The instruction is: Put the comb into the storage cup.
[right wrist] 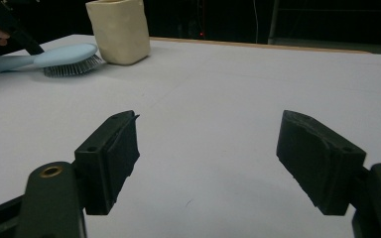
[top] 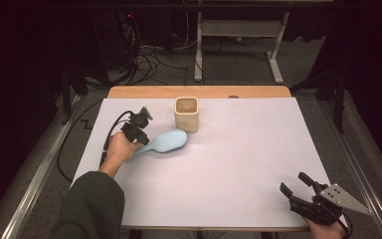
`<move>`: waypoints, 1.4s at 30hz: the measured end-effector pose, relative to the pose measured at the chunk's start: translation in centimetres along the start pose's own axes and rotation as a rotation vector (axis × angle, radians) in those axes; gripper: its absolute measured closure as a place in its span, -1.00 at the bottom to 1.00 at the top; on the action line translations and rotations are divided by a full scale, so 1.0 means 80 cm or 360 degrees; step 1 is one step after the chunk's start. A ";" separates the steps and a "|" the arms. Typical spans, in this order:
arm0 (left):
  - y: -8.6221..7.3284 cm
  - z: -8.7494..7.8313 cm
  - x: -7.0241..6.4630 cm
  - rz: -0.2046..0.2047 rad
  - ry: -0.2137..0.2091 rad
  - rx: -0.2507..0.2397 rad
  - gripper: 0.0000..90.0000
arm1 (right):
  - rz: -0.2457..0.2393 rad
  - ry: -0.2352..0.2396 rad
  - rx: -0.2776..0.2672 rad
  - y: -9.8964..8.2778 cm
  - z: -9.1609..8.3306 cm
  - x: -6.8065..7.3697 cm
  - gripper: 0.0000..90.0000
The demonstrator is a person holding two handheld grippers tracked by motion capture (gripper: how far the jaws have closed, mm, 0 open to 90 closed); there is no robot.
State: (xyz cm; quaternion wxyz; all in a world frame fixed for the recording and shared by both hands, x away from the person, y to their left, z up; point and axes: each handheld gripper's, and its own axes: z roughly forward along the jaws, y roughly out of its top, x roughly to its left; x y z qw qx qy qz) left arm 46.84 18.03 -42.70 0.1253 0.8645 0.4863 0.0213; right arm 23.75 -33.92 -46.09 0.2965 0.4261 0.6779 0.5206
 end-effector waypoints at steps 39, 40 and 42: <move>-0.057 -0.006 -0.027 -0.0015 -0.0148 -0.0163 0.99 | -0.0006 0.0000 -0.0001 0.000 0.000 0.001 -0.45; -0.058 -0.006 -0.027 -0.0012 -0.0152 -0.0172 0.98 | -0.0005 -0.0001 -0.0003 0.000 0.000 0.001 -0.45; -0.061 -0.006 -0.028 -0.0008 -0.0154 -0.0171 0.98 | -0.0006 -0.0001 -0.0003 0.000 0.000 0.001 -0.45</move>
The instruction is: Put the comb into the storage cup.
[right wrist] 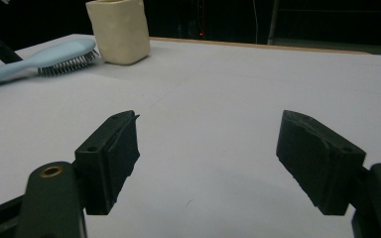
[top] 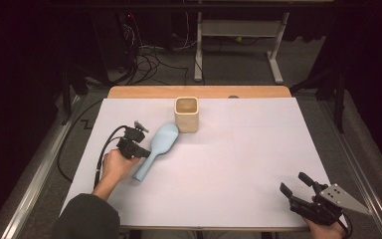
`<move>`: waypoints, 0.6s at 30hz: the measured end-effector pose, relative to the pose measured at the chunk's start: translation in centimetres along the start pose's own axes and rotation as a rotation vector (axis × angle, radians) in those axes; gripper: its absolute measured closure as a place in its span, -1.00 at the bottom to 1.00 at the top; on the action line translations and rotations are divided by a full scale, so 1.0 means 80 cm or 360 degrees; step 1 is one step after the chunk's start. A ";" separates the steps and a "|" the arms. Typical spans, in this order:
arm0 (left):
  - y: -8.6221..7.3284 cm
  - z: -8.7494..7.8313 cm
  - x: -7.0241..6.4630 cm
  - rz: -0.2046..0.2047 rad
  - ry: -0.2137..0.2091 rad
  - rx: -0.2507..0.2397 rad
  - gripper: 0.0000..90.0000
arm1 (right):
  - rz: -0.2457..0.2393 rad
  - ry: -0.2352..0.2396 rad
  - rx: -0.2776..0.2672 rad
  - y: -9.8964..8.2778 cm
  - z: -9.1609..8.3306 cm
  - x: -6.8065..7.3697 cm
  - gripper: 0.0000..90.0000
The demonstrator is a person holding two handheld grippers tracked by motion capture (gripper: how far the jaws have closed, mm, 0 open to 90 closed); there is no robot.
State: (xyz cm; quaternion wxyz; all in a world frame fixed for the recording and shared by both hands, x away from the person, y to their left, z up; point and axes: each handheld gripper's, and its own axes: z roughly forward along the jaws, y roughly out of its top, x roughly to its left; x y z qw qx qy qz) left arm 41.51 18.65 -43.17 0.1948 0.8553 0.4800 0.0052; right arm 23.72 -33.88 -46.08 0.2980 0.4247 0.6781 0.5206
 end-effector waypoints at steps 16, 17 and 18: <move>-0.019 -0.002 -0.004 -0.0027 -0.0036 -0.0051 0.98 | -0.0006 -0.0001 0.0000 0.000 0.000 0.000 -0.45; -0.019 -0.002 -0.004 -0.0029 -0.0035 -0.0056 0.97 | -0.0006 -0.0001 0.0000 0.000 0.000 0.000 -0.45; -0.020 -0.003 -0.004 -0.0030 -0.0032 -0.0056 0.96 | -0.0008 -0.0001 -0.0001 0.000 0.000 0.000 -0.45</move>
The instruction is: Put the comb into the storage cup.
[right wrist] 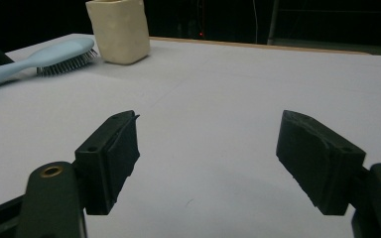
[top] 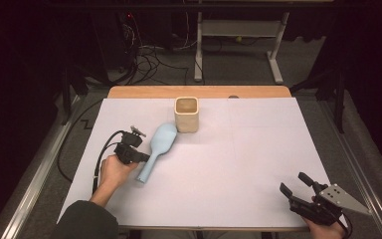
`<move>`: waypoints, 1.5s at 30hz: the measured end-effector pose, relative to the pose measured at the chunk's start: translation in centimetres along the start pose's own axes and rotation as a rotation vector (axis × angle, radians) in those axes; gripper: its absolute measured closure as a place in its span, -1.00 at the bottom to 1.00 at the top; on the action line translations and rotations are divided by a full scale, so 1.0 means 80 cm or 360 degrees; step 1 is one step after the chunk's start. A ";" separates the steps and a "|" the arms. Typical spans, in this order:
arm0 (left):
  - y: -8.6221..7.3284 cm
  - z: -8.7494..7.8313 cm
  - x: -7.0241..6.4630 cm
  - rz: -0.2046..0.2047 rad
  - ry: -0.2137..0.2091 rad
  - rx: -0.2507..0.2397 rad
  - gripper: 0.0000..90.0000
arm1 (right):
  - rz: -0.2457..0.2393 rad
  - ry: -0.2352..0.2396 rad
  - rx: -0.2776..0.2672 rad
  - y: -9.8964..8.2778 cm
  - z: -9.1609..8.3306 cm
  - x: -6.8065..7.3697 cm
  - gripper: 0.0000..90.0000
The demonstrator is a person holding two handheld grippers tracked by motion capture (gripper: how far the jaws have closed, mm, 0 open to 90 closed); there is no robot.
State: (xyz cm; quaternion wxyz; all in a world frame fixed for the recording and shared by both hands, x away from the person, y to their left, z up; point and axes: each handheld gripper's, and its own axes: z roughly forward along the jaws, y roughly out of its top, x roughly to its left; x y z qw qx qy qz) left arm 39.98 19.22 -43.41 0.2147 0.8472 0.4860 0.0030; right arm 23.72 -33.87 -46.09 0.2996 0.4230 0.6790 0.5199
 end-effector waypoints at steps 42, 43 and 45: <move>0.003 0.007 -0.032 0.0010 0.0102 -0.0068 -0.14 | -0.0002 0.0003 0.0007 0.000 0.000 0.000 -0.45; 0.003 0.008 -0.032 0.0010 0.0101 -0.0063 -0.14 | -0.0002 0.0004 0.0006 0.000 0.000 0.000 -0.45; 0.003 0.010 -0.033 0.0009 0.0105 -0.0059 -0.14 | -0.0003 0.0003 0.0006 0.000 0.000 0.000 -0.45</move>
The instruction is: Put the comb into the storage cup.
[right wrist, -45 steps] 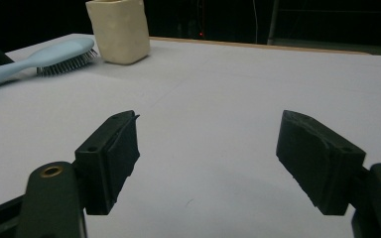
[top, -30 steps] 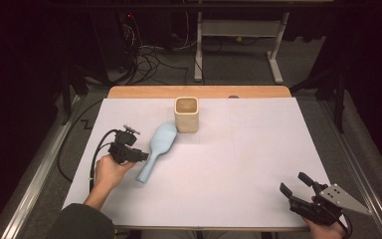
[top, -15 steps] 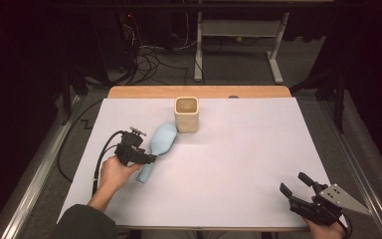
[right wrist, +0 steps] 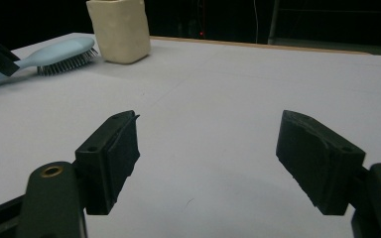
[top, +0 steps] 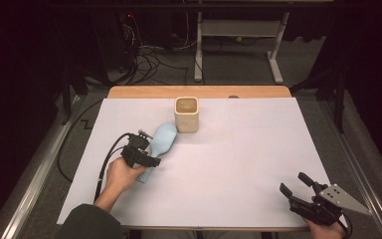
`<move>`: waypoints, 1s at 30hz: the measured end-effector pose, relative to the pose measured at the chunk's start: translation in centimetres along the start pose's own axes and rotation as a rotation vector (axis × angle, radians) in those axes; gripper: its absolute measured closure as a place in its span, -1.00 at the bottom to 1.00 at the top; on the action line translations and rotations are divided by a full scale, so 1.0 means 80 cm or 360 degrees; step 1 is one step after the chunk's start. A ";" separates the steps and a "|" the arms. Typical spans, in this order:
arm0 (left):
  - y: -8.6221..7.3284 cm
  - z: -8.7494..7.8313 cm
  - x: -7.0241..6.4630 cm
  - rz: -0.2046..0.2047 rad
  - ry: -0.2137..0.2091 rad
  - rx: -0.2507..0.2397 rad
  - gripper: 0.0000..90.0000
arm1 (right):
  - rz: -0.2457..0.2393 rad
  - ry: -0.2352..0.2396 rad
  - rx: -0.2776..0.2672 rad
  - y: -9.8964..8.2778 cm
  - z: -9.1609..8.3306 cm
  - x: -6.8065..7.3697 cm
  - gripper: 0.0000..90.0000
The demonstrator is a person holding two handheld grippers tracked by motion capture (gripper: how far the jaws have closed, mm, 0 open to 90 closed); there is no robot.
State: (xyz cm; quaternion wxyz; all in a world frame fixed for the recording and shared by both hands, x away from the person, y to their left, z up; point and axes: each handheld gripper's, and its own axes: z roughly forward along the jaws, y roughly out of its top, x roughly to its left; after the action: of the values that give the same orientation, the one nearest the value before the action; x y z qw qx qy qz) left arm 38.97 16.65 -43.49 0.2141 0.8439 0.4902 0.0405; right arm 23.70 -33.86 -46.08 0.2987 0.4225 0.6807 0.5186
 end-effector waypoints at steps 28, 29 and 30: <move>0.010 0.018 -0.004 -0.0026 0.0108 0.0039 0.18 | -0.0007 -0.0002 0.0002 0.000 0.000 0.000 -0.45; 0.010 0.018 -0.005 -0.0021 0.0122 0.0039 0.20 | -0.0007 -0.0002 0.0003 0.000 0.000 0.000 -0.45; 0.011 0.019 -0.006 -0.0012 0.0137 0.0045 0.22 | -0.0007 -0.0002 0.0003 0.000 0.000 0.000 -0.45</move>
State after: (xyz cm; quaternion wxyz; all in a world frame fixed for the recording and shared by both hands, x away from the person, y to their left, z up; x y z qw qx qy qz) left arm 39.84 15.43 -44.44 0.1811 0.8425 0.5027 0.0689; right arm 23.70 -33.82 -46.08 0.2997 0.4216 0.6819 0.5171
